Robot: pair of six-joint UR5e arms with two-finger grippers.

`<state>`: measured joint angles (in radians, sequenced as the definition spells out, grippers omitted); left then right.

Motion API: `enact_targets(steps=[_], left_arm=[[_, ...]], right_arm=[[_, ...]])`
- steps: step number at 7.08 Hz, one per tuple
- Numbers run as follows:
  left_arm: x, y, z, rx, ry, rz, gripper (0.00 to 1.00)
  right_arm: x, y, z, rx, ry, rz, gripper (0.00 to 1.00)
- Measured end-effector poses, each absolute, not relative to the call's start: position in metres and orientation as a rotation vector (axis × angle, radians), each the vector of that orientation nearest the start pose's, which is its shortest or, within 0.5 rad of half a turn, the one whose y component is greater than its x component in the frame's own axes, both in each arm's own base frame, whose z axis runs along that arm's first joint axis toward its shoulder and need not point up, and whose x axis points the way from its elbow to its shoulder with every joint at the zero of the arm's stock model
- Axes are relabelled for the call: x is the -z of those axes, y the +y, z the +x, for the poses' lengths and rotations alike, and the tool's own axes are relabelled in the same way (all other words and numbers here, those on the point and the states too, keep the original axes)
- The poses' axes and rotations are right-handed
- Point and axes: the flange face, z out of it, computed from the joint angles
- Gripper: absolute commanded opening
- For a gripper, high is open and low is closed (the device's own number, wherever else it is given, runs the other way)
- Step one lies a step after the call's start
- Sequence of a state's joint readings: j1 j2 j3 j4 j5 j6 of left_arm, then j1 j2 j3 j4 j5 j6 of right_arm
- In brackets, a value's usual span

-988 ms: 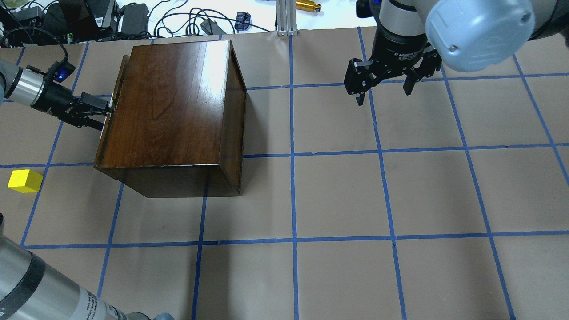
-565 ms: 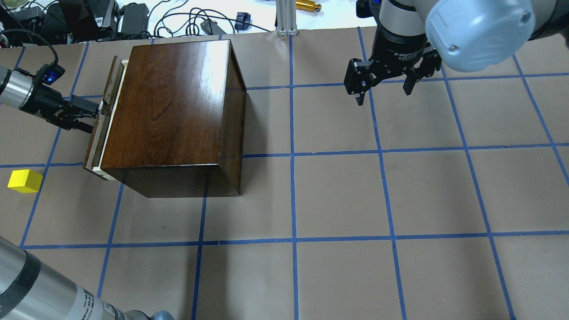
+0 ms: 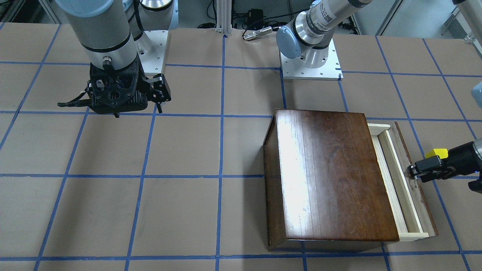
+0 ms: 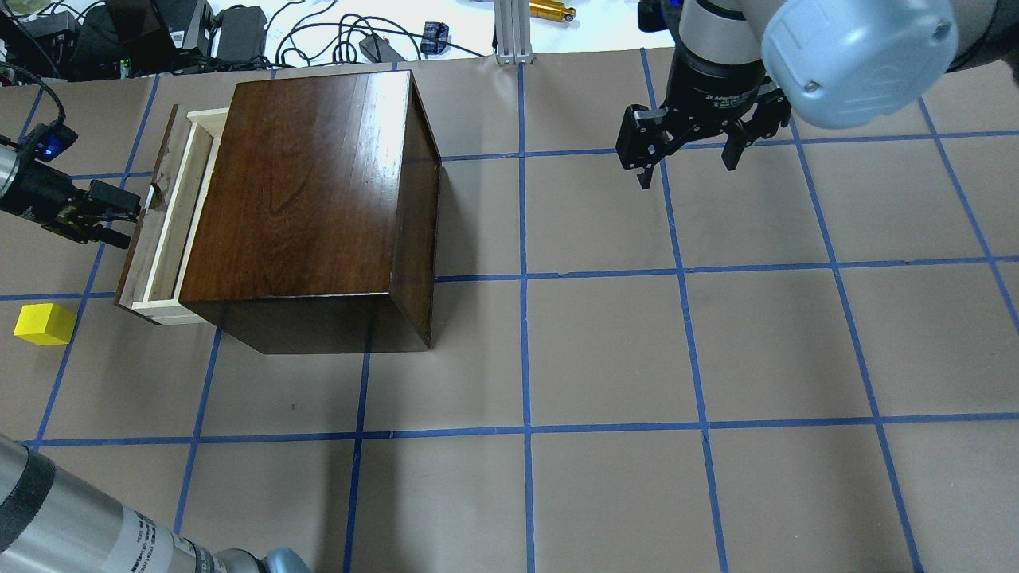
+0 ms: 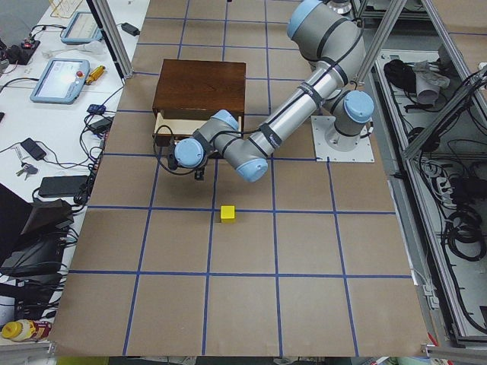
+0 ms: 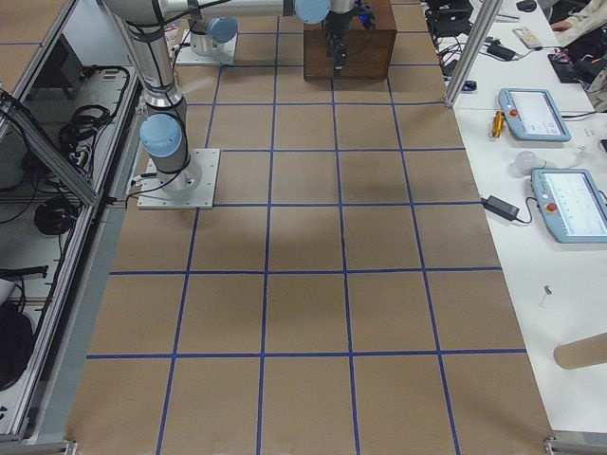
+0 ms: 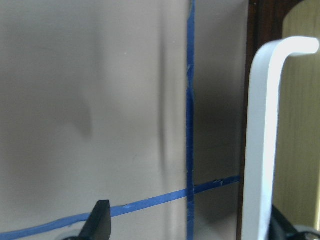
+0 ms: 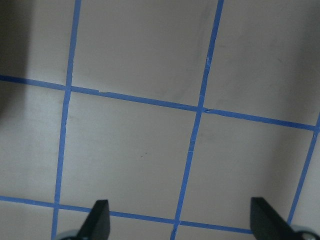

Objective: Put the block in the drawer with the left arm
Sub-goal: 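Pull the drawer handle outward with the left gripper to open it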

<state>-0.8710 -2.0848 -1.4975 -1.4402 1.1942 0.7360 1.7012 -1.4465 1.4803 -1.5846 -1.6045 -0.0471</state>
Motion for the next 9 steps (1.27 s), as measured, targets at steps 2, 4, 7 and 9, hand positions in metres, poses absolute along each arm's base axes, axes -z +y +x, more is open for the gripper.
enact_targets(steps=[2, 4, 7, 9], left_arm=[[-0.248, -0.585, 0.293, 0.045, 3.613, -0.076, 1.00], [-0.250, -0.580, 0.307, 0.069, 3.602, -0.099, 1.00], [-0.262, -0.571, 0.319, 0.091, 3.581, -0.130, 1.00], [-0.286, -0.567, 0.319, 0.113, 3.543, -0.118, 1.00]], right_arm=[[-0.469, -0.521, 0.199, -0.029, 3.164, -0.281, 1.00], [-0.469, -0.521, 0.199, -0.029, 3.164, -0.280, 1.00], [-0.469, -0.521, 0.199, -0.029, 3.164, -0.281, 1.00], [-0.469, -0.521, 0.199, -0.029, 3.164, -0.281, 1.00]])
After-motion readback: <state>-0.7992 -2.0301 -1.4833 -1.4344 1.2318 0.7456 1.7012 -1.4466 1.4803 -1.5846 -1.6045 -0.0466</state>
